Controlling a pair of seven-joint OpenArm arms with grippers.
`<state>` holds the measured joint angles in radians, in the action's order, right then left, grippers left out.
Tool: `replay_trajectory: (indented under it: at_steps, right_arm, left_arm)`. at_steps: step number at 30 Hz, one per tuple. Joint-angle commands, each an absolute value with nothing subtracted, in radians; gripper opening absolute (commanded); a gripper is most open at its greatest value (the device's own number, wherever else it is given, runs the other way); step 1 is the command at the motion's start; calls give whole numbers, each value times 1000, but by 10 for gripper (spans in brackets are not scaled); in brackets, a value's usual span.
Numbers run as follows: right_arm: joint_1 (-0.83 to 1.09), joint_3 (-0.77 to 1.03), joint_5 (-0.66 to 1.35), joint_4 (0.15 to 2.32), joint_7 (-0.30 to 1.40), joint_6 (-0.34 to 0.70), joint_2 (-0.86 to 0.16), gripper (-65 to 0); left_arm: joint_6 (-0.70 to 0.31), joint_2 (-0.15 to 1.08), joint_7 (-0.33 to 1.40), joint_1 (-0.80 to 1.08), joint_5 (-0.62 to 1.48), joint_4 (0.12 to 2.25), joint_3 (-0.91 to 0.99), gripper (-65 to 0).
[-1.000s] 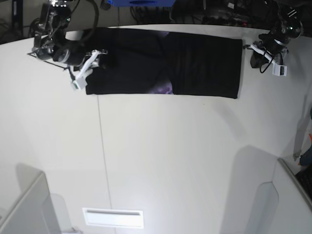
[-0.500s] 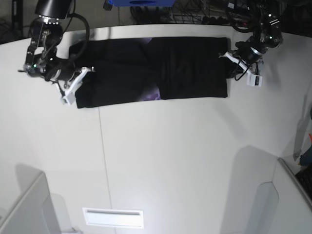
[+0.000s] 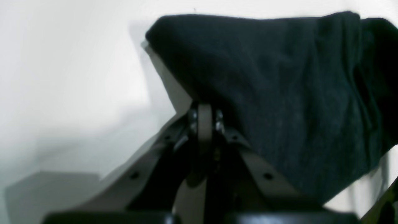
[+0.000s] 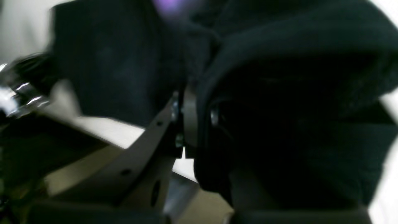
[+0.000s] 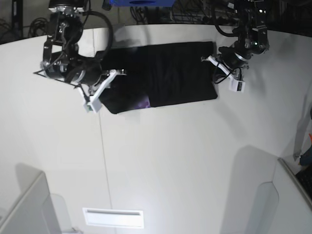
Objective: Fold the T-shirt properly
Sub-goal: 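Hold both strip ends and fold them toward the middle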
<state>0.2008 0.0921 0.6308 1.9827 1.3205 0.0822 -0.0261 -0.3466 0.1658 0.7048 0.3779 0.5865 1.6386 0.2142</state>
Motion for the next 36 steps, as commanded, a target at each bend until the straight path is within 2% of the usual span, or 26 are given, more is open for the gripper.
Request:
replay_trajectory:
  at_steps: [1,9,16,21,24,31,34,36]
  right_arm:
    - [197,71,651,2003,1302,77,-18,-650]
    - [213,-77,651,2017,1297,76,76,-650]
    - [197,-104,651,2023,1297,84,68,-650]
    - [171,-97,651,2023,1290,85,62,-650]
    - [148,-90,653,2022,1287,82,16,-650]
    - [110,8,653,2022,1294,84,-31,-650]
    - [101,19,662,2022,1296,85,-45,-650]
    - [97,19,714,2020,1296,85,-45,-650]
  left_arm:
    - [-329,170,754,389,553,1646,213,-650]
    - [-326,171,754,390,553,1641,213,-650]
    - [-326,185,754,401,553,1639,206,-650]
    - [-308,186,754,363,553,1610,119,-650]
    - [-269,182,754,331,553,1578,64,-650]
    - [-260,165,754,246,555,1577,-65,-650]
    - [-165,145,754,219,555,1577,-111,-650]
    - [-140,145,754,203,559,1575,-140,-650]
